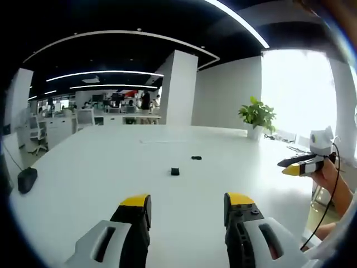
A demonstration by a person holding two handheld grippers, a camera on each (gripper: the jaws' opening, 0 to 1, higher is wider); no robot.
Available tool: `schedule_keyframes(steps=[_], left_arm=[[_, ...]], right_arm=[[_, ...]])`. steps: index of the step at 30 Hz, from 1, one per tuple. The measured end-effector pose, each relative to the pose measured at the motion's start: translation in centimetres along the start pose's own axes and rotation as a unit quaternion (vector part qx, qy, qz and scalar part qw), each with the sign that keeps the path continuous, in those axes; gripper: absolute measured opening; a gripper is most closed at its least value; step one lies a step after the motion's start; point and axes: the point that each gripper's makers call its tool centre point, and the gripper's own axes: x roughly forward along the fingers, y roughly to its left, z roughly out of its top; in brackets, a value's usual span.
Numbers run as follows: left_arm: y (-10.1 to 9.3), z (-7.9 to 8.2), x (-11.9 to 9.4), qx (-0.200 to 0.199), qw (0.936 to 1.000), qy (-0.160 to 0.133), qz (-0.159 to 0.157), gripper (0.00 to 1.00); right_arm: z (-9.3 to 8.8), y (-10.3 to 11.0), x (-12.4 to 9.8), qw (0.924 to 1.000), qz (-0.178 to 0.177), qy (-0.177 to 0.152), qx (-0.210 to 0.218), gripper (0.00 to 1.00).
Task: Snap the two parts of the plastic buckle together until the buckle closes and remains connected.
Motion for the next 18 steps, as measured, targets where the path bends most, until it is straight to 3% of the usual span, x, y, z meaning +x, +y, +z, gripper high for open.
schedule_keyframes(steps=[18], left_arm=[[0.18, 0.17, -0.05, 0.004, 1.0000, 0.001, 0.004, 0.53]], right_arm=[[0.40, -0.12, 0.28, 1.0000, 0.001, -0.001, -0.005, 0.37]])
